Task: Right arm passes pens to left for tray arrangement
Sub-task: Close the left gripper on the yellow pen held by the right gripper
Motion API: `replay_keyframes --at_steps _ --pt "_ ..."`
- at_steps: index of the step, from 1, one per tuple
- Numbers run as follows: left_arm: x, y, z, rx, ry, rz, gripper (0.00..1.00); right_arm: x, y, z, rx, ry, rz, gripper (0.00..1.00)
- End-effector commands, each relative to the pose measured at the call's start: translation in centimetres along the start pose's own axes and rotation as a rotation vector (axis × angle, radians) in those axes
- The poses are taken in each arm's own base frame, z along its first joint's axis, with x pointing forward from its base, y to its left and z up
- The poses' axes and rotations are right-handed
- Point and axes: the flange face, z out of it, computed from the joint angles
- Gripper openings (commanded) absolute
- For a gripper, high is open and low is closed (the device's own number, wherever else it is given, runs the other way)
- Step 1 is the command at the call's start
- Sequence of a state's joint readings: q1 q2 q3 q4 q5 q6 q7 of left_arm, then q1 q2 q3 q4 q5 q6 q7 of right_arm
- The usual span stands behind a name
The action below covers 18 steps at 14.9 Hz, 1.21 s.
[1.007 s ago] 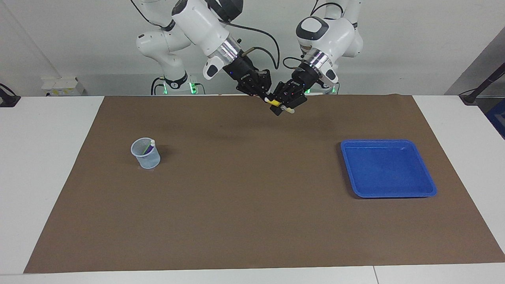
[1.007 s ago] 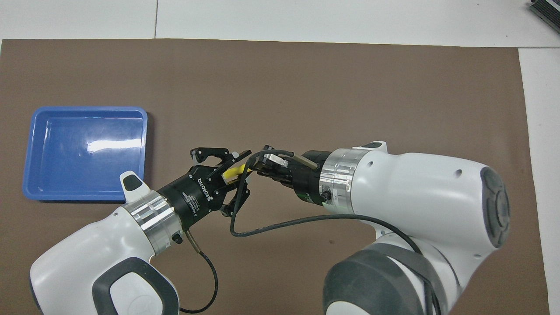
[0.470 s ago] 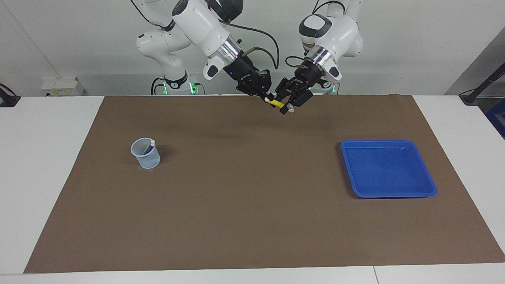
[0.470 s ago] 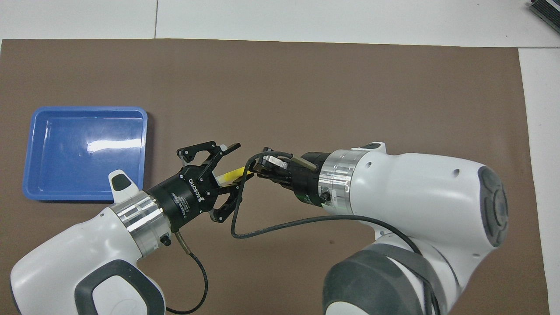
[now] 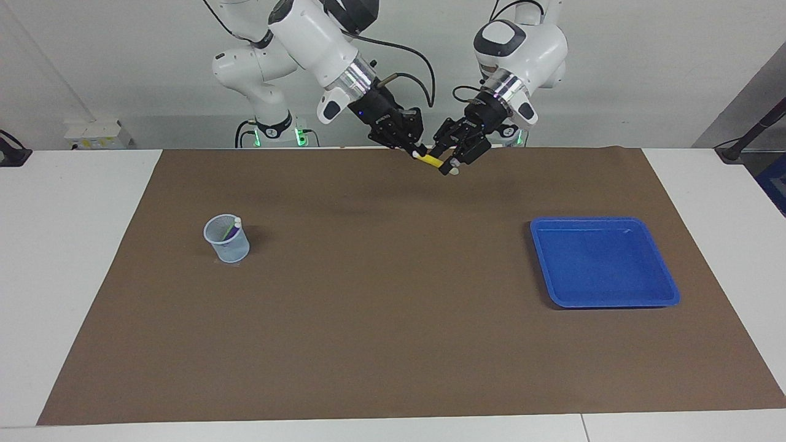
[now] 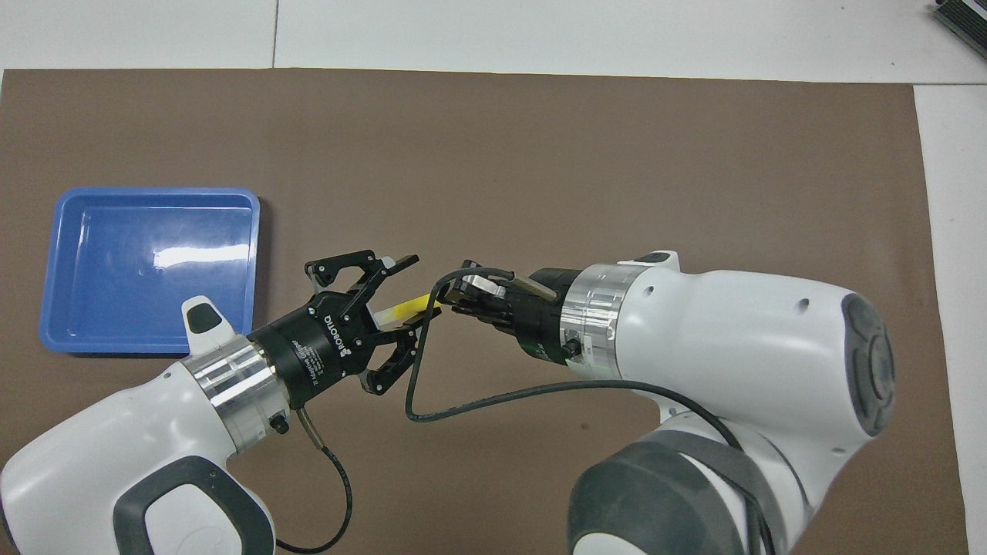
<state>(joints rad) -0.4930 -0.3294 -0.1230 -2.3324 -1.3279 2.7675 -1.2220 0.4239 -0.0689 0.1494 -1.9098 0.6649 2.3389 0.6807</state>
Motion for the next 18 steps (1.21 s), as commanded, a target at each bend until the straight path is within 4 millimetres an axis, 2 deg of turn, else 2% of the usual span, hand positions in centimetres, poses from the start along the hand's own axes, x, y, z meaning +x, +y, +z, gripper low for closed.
replay_keyframes --at_steps 1,2,5,7,8,17,18 --pt "0.36 0.60 -1.30 -0.033 0.012 0.016 0.53 0.03 0.92 -0.17 -0.005 -0.021 -0.017 0.00" --pt "0.34 0.54 -1.24 -0.035 0.015 0.018 0.52 0.03 0.92 -0.17 -0.005 -0.021 -0.019 0.00" --pt "0.04 0.20 -1.05 -0.033 0.015 0.025 0.33 0.03 0.92 -0.17 -0.005 -0.021 -0.019 0.00" --pt "-0.08 0.23 -1.10 -0.041 0.016 0.028 0.16 0.17 0.99 -0.24 -0.005 -0.020 -0.016 0.00" --pt "-0.13 0.18 -1.07 -0.040 0.016 0.030 0.00 0.18 0.98 -0.25 -0.004 -0.019 -0.016 0.00" --pt "-0.42 0.34 -1.03 -0.036 0.009 0.041 0.00 0.16 0.86 -0.34 -0.003 -0.019 -0.013 0.01" --pt "-0.46 0.29 -0.99 -0.035 0.009 0.043 0.00 0.21 0.89 -0.27 -0.003 -0.019 -0.012 0.14"
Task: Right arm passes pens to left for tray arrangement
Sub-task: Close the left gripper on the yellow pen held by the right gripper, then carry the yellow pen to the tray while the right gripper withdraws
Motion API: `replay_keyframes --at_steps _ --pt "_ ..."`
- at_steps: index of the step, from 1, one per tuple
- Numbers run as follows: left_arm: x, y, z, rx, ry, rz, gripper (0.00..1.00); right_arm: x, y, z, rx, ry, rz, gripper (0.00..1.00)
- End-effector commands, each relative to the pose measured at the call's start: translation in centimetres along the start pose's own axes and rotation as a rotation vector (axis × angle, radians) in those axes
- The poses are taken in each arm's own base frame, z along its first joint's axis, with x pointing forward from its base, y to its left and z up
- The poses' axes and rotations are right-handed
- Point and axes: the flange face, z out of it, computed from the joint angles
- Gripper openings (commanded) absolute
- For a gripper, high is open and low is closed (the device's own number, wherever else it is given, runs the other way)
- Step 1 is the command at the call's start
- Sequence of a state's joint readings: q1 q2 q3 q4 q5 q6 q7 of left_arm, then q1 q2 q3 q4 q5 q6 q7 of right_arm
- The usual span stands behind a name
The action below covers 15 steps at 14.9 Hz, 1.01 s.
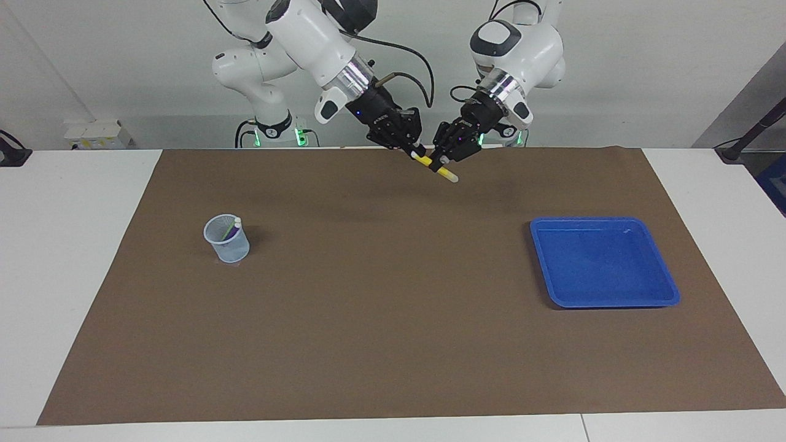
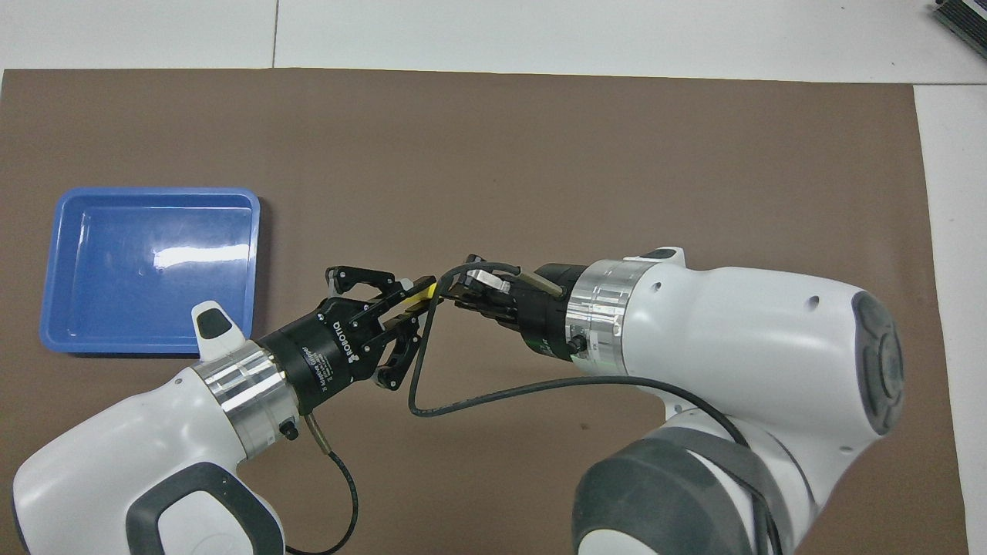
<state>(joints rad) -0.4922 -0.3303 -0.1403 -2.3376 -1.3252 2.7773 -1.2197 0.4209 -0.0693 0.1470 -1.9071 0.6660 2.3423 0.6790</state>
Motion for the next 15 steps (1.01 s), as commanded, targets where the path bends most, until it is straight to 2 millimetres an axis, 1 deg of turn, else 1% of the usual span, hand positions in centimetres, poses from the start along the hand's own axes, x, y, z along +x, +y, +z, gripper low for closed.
replay_keyframes --at_steps 1,3,4,6,7,9,10,11,13,15 --pt "-0.1 1.0 -1.3 -0.040 0.004 0.027 0.00 0.0 0.8 -0.2 -0.003 -0.019 -0.011 0.43" --pt "-0.1 1.0 -1.3 -0.040 0.005 0.049 0.00 0.1 0.8 -0.2 -0.001 -0.015 -0.007 0.84" --pt "0.1 0.9 -1.3 -0.035 0.011 0.098 0.00 0.1 0.7 -0.2 0.000 -0.015 -0.011 1.00" --pt "0.4 0.9 -1.3 -0.017 0.012 0.201 0.00 0.6 0.9 -0.4 -0.009 -0.008 -0.021 1.00" --pt "0.8 1.3 -1.4 -0.012 0.017 0.267 0.00 1.2 1.2 -0.6 -0.016 0.001 -0.019 1.00" --pt "1.4 1.6 -1.4 0.053 0.033 0.428 0.00 1.8 1.7 -0.9 -0.051 -0.006 -0.058 1.00" --pt "2.3 2.2 -1.6 0.127 0.062 0.529 0.00 2.4 2.2 -1.3 -0.082 -0.009 -0.097 1.00" --pt "3.2 2.7 -1.9 0.249 0.106 0.665 0.00 2.8 2.6 -1.6 -0.115 -0.010 -0.153 1.00" --pt "4.6 4.5 -3.5 0.474 0.181 0.898 0.00 3.9 3.9 -2.1 -0.174 -0.026 -0.229 1.00" --pt "6.5 5.4 -5.1 0.591 0.176 1.058 0.00 5.1 5.6 -3.0 -0.245 -0.051 -0.288 1.00"
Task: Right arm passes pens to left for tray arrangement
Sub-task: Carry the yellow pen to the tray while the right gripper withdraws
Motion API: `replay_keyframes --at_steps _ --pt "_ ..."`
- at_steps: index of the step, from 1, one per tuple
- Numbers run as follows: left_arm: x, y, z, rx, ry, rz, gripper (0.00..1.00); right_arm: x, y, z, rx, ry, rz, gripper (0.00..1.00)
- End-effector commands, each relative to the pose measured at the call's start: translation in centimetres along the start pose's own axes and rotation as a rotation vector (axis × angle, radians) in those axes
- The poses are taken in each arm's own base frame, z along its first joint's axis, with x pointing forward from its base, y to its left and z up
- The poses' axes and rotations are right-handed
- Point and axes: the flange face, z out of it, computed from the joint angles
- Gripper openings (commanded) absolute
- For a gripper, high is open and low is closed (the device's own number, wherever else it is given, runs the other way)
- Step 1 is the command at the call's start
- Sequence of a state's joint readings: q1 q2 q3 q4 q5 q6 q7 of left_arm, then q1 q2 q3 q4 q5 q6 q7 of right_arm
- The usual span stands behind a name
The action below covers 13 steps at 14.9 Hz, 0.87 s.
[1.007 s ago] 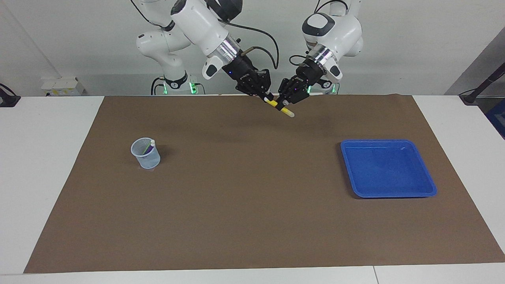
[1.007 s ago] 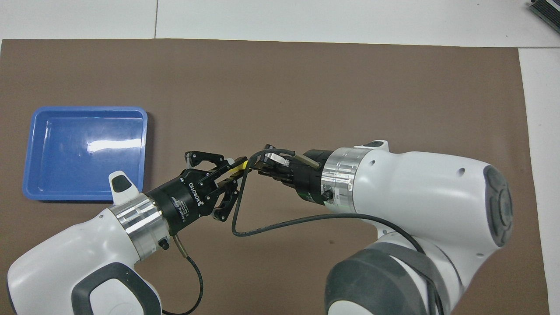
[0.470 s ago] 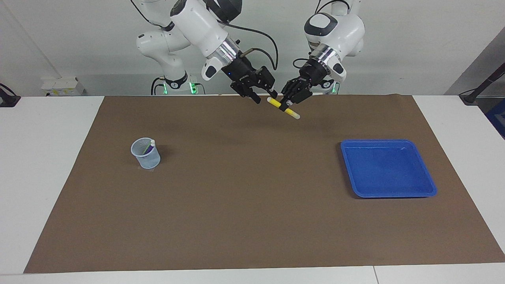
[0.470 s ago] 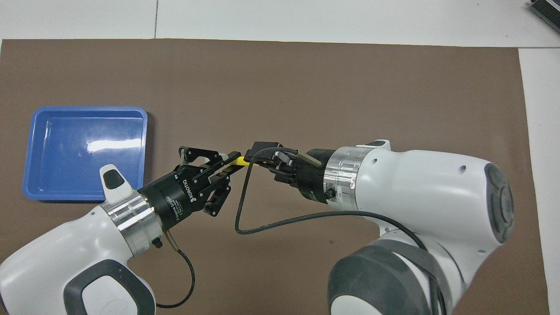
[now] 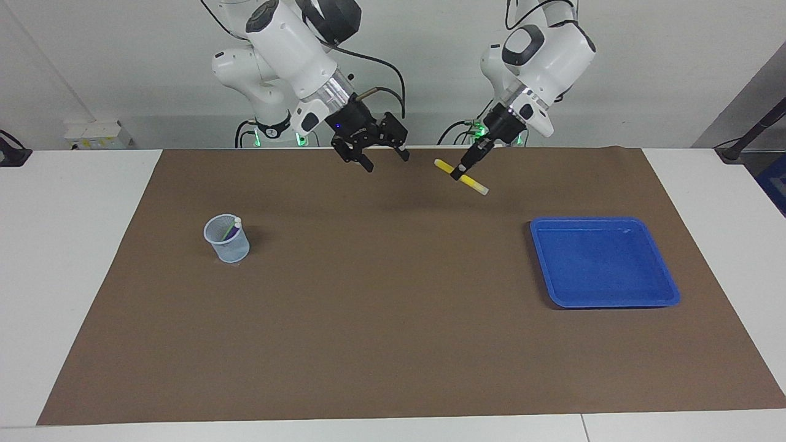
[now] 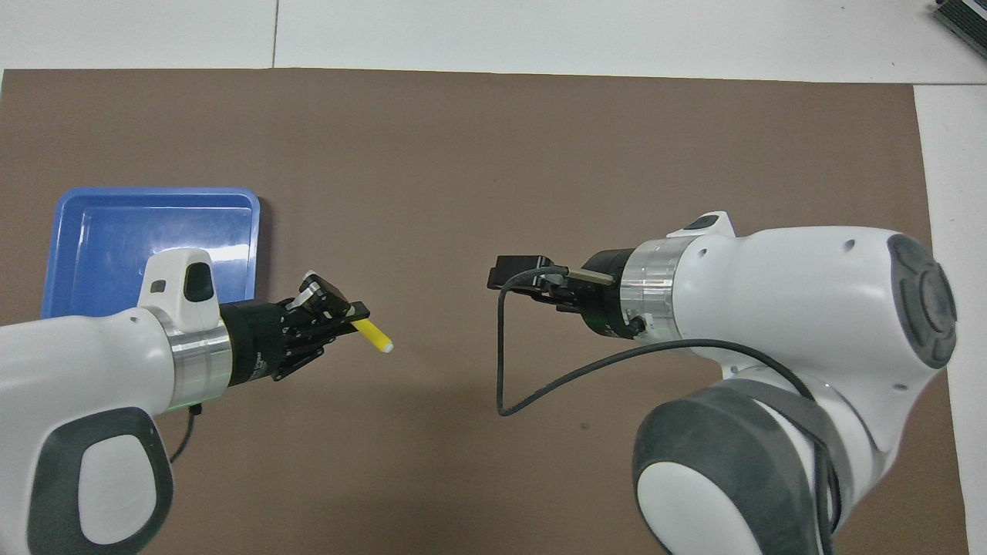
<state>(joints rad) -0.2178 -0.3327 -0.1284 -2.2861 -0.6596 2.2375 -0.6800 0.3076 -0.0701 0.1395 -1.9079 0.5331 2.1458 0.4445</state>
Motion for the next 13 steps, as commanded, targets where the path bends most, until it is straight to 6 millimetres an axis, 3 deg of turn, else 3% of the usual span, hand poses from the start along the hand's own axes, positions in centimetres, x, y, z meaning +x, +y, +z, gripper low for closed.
replay_keyframes --at_steps 1,4,7,10,13 --pt "2.1 -2.2 -1.8 0.142 -0.009 0.239 0.00 1.0 2.8 -1.5 -0.103 -0.021 -0.101 1.00" --pt "3.6 -4.1 -2.7 0.352 0.013 0.485 0.00 2.1 6.2 -2.2 -0.235 -0.049 -0.283 1.00" --pt "5.6 -6.1 -3.8 0.470 -0.001 0.665 0.00 4.1 11.0 -2.6 -0.335 -0.087 -0.451 1.00" --pt "8.8 -8.4 -4.2 0.539 -0.029 0.775 0.00 5.7 14.9 -1.6 -0.435 -0.132 -0.554 0.99" --pt "11.5 -10.1 -3.5 0.560 -0.041 0.790 0.00 6.2 18.1 -0.2 -0.533 -0.177 -0.559 0.88"
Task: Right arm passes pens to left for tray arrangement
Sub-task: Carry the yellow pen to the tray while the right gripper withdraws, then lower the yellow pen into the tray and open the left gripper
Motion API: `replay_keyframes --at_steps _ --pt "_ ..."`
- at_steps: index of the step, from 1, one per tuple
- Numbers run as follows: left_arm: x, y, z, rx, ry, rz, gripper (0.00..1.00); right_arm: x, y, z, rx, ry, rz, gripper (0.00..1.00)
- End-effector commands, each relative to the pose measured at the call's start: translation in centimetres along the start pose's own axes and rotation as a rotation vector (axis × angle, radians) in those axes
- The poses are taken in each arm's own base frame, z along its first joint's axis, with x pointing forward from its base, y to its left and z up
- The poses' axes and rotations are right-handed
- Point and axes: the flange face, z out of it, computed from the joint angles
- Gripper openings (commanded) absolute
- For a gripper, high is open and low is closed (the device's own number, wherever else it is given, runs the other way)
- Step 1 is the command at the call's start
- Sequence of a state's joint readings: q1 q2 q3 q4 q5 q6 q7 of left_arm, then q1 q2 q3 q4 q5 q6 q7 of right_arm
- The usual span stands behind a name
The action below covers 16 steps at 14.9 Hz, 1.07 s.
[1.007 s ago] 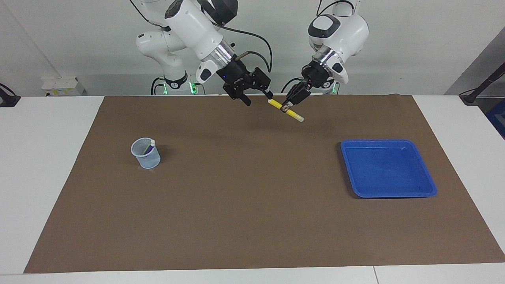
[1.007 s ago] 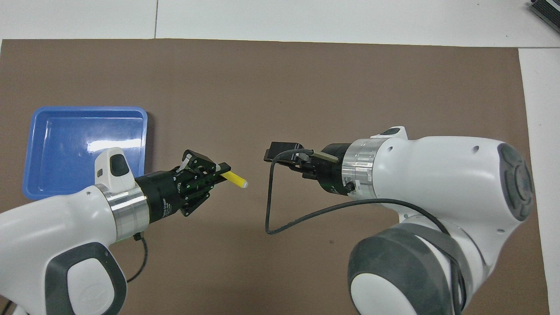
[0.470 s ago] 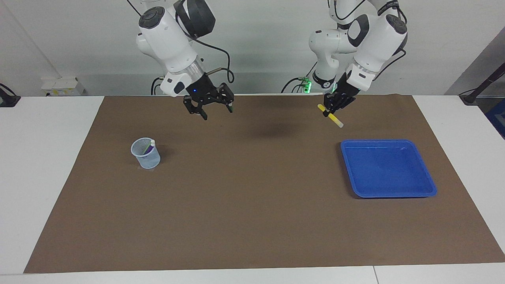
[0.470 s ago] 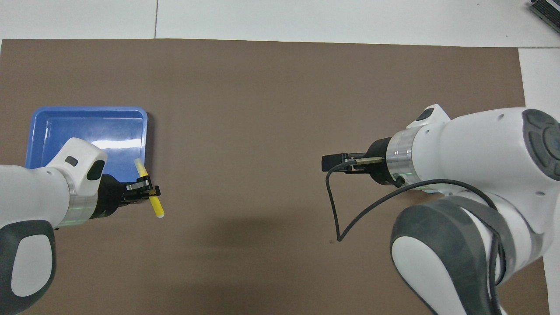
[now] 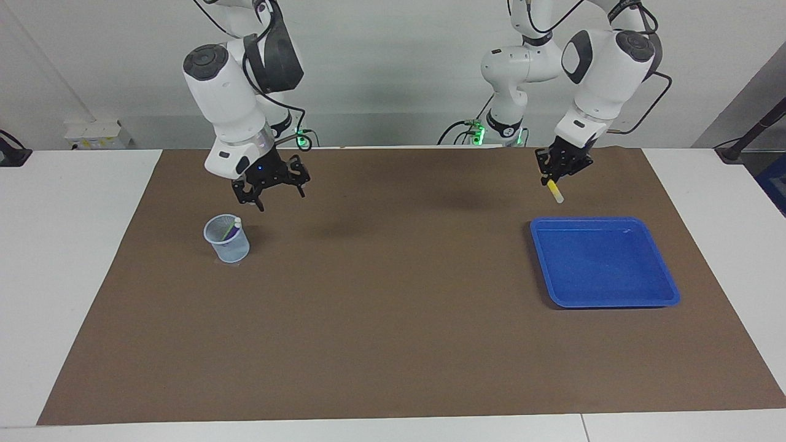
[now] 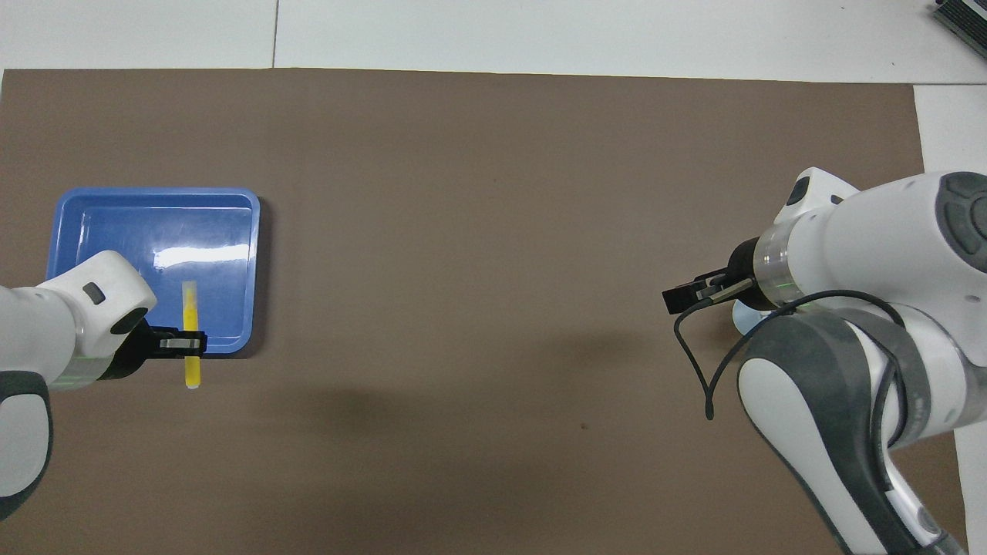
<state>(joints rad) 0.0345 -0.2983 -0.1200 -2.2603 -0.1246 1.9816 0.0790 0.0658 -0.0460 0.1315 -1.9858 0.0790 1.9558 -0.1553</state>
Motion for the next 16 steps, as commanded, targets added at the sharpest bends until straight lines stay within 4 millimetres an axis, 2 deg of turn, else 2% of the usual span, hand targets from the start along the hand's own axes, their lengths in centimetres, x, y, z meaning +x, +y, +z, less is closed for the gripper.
replay_keyframes --at_steps 1,5,6,7,10,12,16 --pt "1.2 -1.9 1.9 0.025 -0.020 0.027 0.00 -0.9 2.1 2.5 -0.069 -0.046 -0.024 0.82" --pt "3.3 -4.4 4.8 0.022 0.003 -0.015 0.00 -0.8 6.6 5.8 -0.160 -0.077 -0.017 0.66" --pt "3.9 -5.0 5.2 0.020 0.007 -0.026 0.00 -1.0 7.4 6.5 -0.174 -0.082 -0.015 0.65" --pt "4.6 -6.0 5.5 0.017 0.011 -0.043 0.00 -1.2 7.7 7.1 -0.173 -0.089 -0.011 0.63" --pt "6.3 -7.0 7.7 0.015 0.037 -0.056 0.00 -1.5 8.9 8.7 -0.164 -0.111 0.011 0.62" --pt "6.8 -7.6 8.8 0.015 0.050 -0.065 0.00 -1.8 9.5 9.0 -0.162 -0.117 0.028 0.61" --pt "8.0 -8.2 12.2 0.022 0.065 -0.064 0.00 -2.6 10.1 9.4 -0.154 -0.159 0.055 0.58"
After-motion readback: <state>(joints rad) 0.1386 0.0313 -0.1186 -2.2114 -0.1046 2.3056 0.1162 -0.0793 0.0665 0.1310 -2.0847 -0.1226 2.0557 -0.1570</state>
